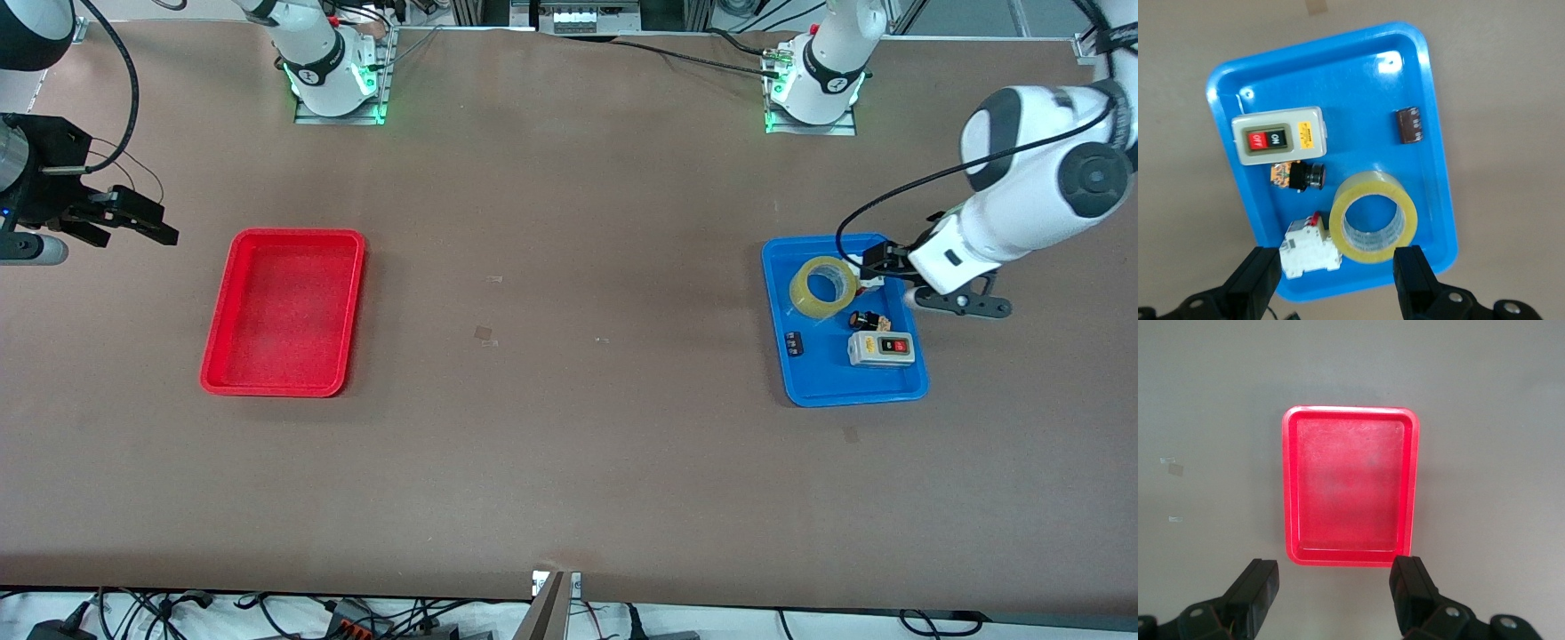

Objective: Place and move tape with both arms
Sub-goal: 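Reach the left gripper down to the yellow tape roll in the blue tray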

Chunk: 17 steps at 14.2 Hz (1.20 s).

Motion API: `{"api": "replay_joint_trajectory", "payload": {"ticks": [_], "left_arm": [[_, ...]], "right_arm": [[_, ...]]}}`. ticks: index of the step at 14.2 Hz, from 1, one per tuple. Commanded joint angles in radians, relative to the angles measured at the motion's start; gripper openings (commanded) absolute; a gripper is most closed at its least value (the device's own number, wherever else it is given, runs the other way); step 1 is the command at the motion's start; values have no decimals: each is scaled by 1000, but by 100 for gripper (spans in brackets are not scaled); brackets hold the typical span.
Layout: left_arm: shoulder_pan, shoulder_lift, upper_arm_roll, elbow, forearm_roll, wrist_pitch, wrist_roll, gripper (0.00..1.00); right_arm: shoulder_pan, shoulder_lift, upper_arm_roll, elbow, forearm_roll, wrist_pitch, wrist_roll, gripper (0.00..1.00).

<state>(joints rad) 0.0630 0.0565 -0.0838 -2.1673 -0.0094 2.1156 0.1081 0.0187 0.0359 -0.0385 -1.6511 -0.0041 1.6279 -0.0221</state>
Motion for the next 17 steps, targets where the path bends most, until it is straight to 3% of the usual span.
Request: {"api": "replay_joint_trajectory", "payload": {"ticks": [1,3,8,14,15,17], "left_arm": [[1,-41,-4,-143,3,156,21,100],[1,-12,-2,-195,3,256,51,100],[11,95,-2,-194,3,311,224,100],[12,177,-2,-189,2,336,217,100],[12,177,-2,-189,2,333,203,94],[12,177,-4,-189,2,328,174,40]], "right_arm": [[-3,-4,2,1,12,9,-9,100],[-3,-2,0,5,12,20,-9,100],[-5,-2,0,5,12,24,-9,100],[-6,-2,-1,5,12,12,-10,100],[-6,-2,-1,5,12,12,-10,100],[-6,-4,-1,5,12,13,-10,100]]}}
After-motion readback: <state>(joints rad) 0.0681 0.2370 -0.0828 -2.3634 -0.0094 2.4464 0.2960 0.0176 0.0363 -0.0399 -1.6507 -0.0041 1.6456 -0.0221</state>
